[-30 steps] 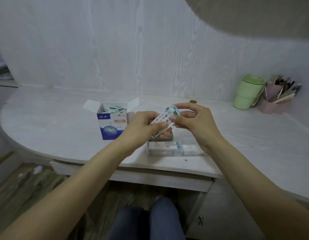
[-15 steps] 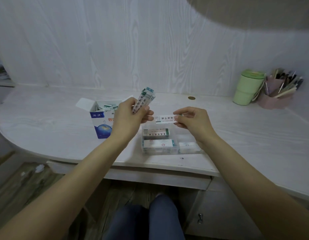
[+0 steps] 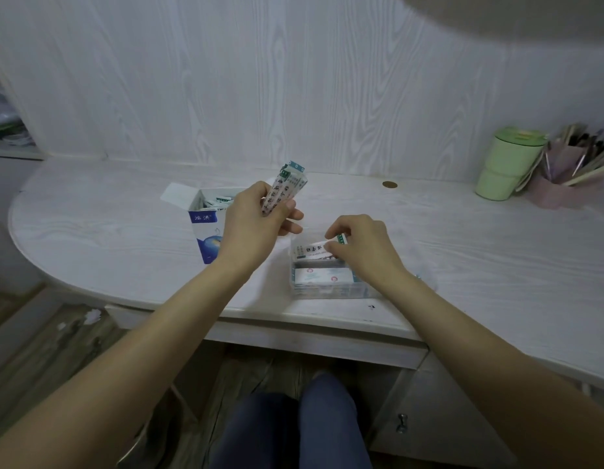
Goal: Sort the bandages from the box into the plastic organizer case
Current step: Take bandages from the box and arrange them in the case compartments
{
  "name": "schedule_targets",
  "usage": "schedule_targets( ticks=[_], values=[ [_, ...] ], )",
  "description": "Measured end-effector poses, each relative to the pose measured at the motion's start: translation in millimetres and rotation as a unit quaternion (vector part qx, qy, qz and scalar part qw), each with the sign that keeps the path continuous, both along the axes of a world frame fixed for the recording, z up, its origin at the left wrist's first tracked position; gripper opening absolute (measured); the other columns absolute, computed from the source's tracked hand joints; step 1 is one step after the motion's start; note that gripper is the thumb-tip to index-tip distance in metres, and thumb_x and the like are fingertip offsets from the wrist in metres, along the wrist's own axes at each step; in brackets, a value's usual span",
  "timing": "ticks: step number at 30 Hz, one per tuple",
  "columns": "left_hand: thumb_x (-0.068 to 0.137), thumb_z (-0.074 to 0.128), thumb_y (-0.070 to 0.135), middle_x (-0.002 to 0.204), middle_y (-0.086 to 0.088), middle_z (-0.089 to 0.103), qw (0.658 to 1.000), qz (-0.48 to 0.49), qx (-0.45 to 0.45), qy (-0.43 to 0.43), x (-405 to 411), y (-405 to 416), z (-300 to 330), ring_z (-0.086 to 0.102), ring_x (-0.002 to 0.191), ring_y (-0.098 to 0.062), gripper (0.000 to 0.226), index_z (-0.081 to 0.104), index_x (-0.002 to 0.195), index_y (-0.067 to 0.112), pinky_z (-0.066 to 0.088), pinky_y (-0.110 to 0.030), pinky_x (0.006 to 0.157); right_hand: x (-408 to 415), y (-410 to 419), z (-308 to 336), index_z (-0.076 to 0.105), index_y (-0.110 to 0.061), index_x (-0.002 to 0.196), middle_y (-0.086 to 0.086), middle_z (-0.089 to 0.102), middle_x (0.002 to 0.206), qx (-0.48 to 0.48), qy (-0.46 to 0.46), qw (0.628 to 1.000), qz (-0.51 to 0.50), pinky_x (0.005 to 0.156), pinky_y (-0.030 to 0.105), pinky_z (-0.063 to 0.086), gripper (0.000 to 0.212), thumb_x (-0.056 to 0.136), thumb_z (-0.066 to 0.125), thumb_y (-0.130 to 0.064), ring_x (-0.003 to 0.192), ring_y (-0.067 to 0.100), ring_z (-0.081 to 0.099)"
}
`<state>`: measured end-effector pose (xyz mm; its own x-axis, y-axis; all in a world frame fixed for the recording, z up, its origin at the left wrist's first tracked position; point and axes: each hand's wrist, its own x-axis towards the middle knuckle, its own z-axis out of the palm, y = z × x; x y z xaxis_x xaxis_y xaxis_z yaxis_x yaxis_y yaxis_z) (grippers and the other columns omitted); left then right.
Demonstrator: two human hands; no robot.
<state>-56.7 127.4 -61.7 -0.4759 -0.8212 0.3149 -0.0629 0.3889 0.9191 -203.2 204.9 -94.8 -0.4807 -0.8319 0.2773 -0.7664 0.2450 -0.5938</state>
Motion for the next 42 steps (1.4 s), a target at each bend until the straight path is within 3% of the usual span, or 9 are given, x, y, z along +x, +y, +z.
schedule_targets(
  ticks=[6,11,15,18,20,22,27,33,42],
  values=[
    [0.095,0.054,0.013,0.082,0.001,0.069,1.0,-0.005,0.005,0.002,-0.2,-1.0,-0.2,0.067,0.06,-0.006,0.006,0.055,0.101,0.016,0.057,-0.021,0.066,3.4,-2.4,0.3,0.07,-0.015,0.1,-0.002,0.065,0.102,0.05,0.069,0.996,0.012,0.071,0.023,0.038,0.014,0.088,0.065,-0.019,0.083,0.008,0.05],
    [0.095,0.054,0.013,0.08,0.001,0.068,1.0,-0.024,0.018,0.009,3.3,-0.3,2.1,0.066,0.059,-0.005,0.006,0.055,0.096,0.019,0.055,-0.017,0.062,1.3,-6.5,5.8,0.072,-0.013,0.096,0.0,0.065,0.096,0.076,0.077,0.993,0.039,0.061,0.016,0.037,0.012,0.086,0.067,-0.016,0.081,0.008,0.05],
    [0.095,0.055,0.014,0.072,0.004,0.068,0.993,-0.097,0.063,-0.003,7.3,0.2,2.0,0.058,0.054,-0.004,0.006,0.059,0.095,0.017,0.052,-0.017,0.061,-0.4,-5.4,7.8,0.069,-0.015,0.103,-0.003,0.062,0.096,0.068,0.079,0.993,0.046,0.069,0.017,0.036,0.017,0.086,0.067,-0.02,0.085,0.006,0.05],
    [0.095,0.052,0.011,0.062,0.007,0.064,0.98,-0.157,0.12,0.004,8.5,1.8,1.0,0.047,0.047,-0.003,0.008,0.059,0.093,0.012,0.043,-0.013,0.053,0.7,-0.9,20.9,0.07,-0.02,0.097,-0.008,0.065,0.089,-0.07,-0.049,0.995,0.055,0.071,0.016,0.042,0.01,0.088,0.064,-0.02,0.08,0.003,0.057],
    [0.095,0.052,0.011,0.065,0.006,0.064,0.969,-0.187,0.164,0.009,7.8,3.2,0.3,0.045,0.048,-0.003,0.008,0.06,0.096,0.011,0.043,-0.014,0.056,5.1,3.7,34.8,0.069,-0.02,0.089,-0.007,0.068,0.082,-0.167,-0.219,0.959,0.061,0.071,0.02,0.049,0.012,0.093,0.057,-0.021,0.074,0.004,0.06],
    [0.094,0.053,0.011,0.068,0.004,0.065,0.957,-0.217,0.195,0.0,6.8,5.6,-0.5,0.044,0.049,-0.003,0.009,0.06,0.099,0.011,0.043,-0.014,0.056,7.0,8.0,43.1,0.069,-0.015,0.089,-0.005,0.068,0.079,-0.202,-0.292,0.932,0.069,0.066,0.02,0.051,0.016,0.094,0.056,-0.023,0.07,0.005,0.062],
    [0.095,0.051,0.018,0.073,-0.001,0.066,0.943,-0.26,0.203,-0.048,2.2,12.2,-3.7,0.044,0.048,-0.004,0.018,0.061,0.104,0.006,0.046,-0.015,0.057,3.2,15.0,43.1,0.069,-0.009,0.083,-0.002,0.07,0.073,-0.184,-0.255,0.945,0.093,0.067,0.027,0.052,0.008,0.089,0.064,-0.012,0.072,0.01,0.064],
    [0.1,0.042,0.025,0.074,-0.006,0.065,0.938,-0.256,0.23,-0.052,-0.1,15.8,-6.3,0.051,0.049,-0.005,0.027,0.057,0.115,0.008,0.041,-0.013,0.05,-2.3,21.0,35.8,0.062,-0.014,0.076,-0.011,0.066,0.063,-0.17,-0.231,0.957,0.039,0.057,0.018,0.048,0.016,0.091,0.06,-0.011,0.059,0.002,0.061],
    [0.099,0.045,0.022,0.069,-0.003,0.071,0.963,-0.173,0.2,-0.05,-7.5,16.1,-9.1,0.043,0.043,-0.006,0.019,0.058,0.11,0.013,0.049,-0.02,0.062,-15.0,39.0,27.6,0.063,-0.009,0.1,-0.002,0.07,0.074,-0.187,-0.282,0.941,-0.012,0.06,0.015,0.052,0.011,0.089,0.064,-0.007,0.06,0.004,0.066]
  ],
)
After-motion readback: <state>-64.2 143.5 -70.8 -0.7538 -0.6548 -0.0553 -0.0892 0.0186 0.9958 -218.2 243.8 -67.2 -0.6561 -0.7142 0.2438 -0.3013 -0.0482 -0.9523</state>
